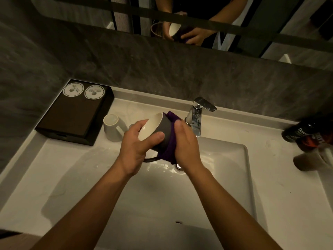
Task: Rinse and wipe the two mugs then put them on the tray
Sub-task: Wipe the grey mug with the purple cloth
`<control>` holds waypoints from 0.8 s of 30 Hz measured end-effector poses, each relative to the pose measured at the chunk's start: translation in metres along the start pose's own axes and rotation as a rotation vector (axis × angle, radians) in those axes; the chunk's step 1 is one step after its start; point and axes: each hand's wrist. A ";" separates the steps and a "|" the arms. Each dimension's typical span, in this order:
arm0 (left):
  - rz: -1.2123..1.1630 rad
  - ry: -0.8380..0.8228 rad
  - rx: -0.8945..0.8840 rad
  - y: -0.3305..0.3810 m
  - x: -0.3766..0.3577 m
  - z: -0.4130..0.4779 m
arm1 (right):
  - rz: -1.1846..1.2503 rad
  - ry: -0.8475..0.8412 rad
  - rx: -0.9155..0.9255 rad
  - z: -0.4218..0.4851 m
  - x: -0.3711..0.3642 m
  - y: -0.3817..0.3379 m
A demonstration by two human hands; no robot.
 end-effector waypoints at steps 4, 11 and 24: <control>-0.018 0.154 -0.032 -0.004 -0.005 0.002 | 0.449 0.095 -0.435 0.013 -0.008 -0.017; -0.184 0.492 0.084 -0.008 -0.034 0.003 | 0.765 0.301 -0.357 0.018 -0.041 0.008; 0.153 0.547 0.208 -0.038 -0.020 0.111 | 0.329 0.300 -0.345 0.040 -0.028 0.078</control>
Point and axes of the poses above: each hand's wrist, its own z-axis towards the middle knuckle, its own x-axis out of the back of the hand, y = z × x, and after that the axes turned 9 degrees about z, right-handed
